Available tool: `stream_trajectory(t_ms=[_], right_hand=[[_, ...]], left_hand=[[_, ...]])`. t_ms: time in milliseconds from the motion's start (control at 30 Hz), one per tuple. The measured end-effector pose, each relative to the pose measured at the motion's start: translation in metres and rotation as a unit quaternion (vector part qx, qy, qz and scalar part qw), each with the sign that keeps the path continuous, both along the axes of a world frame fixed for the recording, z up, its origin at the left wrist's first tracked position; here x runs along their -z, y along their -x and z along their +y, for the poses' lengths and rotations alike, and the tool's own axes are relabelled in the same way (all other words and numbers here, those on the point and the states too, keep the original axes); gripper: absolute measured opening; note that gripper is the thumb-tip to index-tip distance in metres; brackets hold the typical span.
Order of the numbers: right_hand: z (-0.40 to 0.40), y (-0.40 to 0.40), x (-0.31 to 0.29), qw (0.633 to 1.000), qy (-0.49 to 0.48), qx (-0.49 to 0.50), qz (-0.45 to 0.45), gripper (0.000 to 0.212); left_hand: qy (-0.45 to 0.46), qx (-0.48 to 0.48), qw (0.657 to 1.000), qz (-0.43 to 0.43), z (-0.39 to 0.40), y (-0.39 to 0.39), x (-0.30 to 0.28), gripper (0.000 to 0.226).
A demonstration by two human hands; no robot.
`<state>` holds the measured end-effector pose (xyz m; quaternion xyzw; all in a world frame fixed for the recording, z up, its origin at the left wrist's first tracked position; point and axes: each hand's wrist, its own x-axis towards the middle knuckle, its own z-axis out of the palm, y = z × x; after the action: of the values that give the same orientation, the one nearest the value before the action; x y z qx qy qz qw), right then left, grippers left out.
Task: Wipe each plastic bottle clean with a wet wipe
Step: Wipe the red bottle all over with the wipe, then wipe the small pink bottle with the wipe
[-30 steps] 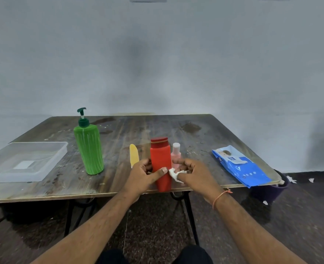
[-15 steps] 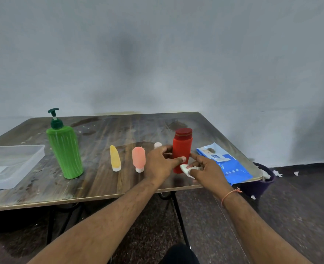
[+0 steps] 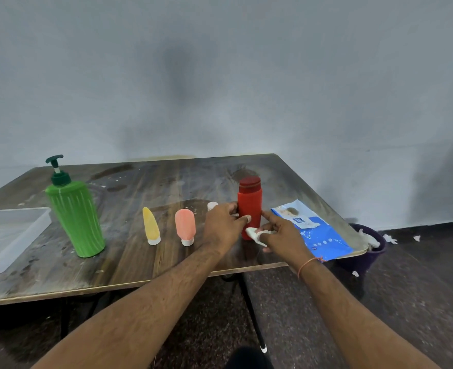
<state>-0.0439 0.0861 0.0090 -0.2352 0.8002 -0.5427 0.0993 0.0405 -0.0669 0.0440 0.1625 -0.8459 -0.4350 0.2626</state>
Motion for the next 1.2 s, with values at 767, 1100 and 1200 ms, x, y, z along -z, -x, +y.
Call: stream_trajectory(t_ms=[767,1100,1200], right_hand=[[-0.005,0.011,0.027,0.998,0.067,-0.003,-0.015,0.077],[-0.006,0.006,0.021,1.0,0.021,0.013,0.013,0.081],[-0.006,0.003,0.019,1.0,0.017,0.015,0.017,0.08]], left_hand=[[0.01,0.022,0.997,0.069,0.011,-0.016,-0.003,0.07],[0.176,-0.052,0.98,0.073,-0.047,-0.047,-0.02,0.046],[0.256,-0.042,0.966,0.001,-0.058,-0.041,-0.013,0.047]])
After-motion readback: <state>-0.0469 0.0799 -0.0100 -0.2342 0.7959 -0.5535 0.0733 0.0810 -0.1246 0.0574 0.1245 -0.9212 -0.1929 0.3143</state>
